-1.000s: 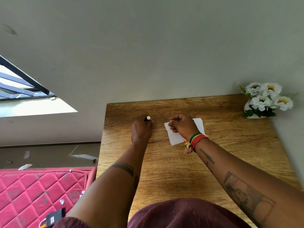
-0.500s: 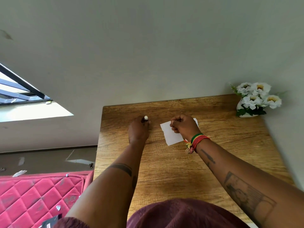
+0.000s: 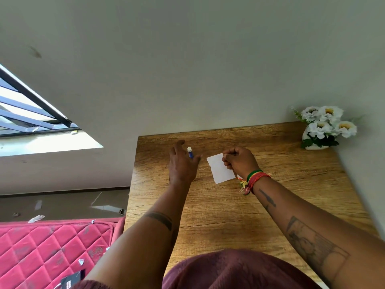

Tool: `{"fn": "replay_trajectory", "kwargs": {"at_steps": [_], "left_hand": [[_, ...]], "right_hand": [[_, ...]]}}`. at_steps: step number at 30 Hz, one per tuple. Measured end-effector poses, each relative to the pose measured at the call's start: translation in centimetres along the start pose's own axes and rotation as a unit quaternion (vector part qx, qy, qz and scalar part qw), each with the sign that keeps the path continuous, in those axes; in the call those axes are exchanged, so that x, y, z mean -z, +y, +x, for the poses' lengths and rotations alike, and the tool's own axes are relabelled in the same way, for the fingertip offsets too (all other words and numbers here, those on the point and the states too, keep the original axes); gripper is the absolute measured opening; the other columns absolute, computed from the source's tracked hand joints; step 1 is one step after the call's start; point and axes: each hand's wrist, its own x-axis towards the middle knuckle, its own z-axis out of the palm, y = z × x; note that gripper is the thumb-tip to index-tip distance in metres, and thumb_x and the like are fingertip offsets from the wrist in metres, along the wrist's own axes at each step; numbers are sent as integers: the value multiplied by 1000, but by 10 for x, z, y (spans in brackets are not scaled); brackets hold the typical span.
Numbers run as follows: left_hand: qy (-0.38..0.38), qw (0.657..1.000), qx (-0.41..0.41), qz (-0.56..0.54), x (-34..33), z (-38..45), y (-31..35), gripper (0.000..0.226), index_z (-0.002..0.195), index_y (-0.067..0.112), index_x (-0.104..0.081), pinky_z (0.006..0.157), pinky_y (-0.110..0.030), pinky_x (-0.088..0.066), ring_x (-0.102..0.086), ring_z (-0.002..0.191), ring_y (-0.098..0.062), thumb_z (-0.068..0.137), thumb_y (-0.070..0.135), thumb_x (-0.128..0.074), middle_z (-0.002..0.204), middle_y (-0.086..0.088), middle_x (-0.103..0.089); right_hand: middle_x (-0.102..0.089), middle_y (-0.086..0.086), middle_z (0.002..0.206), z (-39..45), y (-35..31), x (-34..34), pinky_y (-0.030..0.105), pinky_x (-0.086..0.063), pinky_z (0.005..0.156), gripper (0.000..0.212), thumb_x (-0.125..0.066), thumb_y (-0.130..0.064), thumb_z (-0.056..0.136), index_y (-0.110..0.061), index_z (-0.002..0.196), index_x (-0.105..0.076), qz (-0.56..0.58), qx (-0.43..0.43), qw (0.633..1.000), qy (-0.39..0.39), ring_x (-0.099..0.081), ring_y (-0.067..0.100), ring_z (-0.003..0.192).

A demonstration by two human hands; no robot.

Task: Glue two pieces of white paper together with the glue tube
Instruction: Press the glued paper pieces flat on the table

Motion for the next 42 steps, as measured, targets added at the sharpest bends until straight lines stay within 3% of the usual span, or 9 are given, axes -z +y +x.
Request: {"fn": "replay_trajectory", "kwargs": {"at_steps": [6,11,15,18,22,27,31,37,42], "left_hand": [[-3,996,-88,16,-13,-18,24,51,132,23,-50,75,-31,-47,-56,99,-14,91,41,-74,120,0,-54],[-61,993,-85,-46,-38,-25,49,15,113,18,-65,69,-28,-49,-67,94,-17,99,19,-61,102,1,-71],[-146,985,-34,-81,-63,-27,57,20,111,20,-72,75,-22,-51,-68,96,-13,98,14,-57,104,5,-74],[-199,974,22,-108,-76,-25,61,29,121,21,-70,88,-35,-59,-70,102,-17,96,17,-55,113,1,-74],[-232,962,75,-122,-85,-24,67,40,135,17,-61,75,-29,-54,-68,101,-20,96,22,-55,125,-4,-67],[-230,952,121,-161,-94,-21,73,44,138,21,-58,81,-34,-58,-69,99,-21,94,25,-60,126,-5,-66],[-223,951,126,-174,-98,-21,75,44,137,22,-57,92,-38,-57,-66,107,-23,94,25,-61,126,-4,-66],[-214,933,172,-232,-101,-20,74,42,134,21,-59,91,-43,-60,-70,100,-20,92,25,-64,116,-3,-69],[-154,939,204,-231,-92,-15,69,30,127,25,-63,87,-41,-61,-70,101,-22,97,32,-62,117,-2,-70]], "right_hand": [[-73,6,83,-7,5,12,32,-59,66,14,-61,-4,91,-10,95,-73,0,7,999,34,-66,19,73],[-75,1,87,-6,13,28,47,-60,84,15,-64,-14,89,-25,82,-71,-32,-12,994,104,-71,25,83],[-71,5,117,-1,18,42,33,-51,93,12,-65,-18,92,-19,102,-71,-98,-43,979,171,-65,28,108],[-67,8,127,4,24,46,28,-46,85,28,-65,-20,91,-14,118,-68,-132,-78,971,183,-63,29,112],[-67,10,127,9,23,44,26,-42,80,33,-65,-19,91,-11,122,-68,-146,-103,968,178,-64,33,111],[-69,17,84,22,15,49,27,-38,66,18,-65,-13,81,2,84,-73,-133,-133,971,147,-61,33,78],[-73,18,97,28,15,52,27,-38,66,19,-63,-15,85,2,83,-72,-142,-140,973,115,-59,30,77],[-67,11,96,23,10,51,25,-39,68,26,-69,-18,90,3,104,-74,-71,-136,982,115,-58,24,84],[-69,10,105,19,-1,46,20,-42,57,22,-68,-18,93,-5,110,-73,3,-112,991,76,-60,23,86]]}}
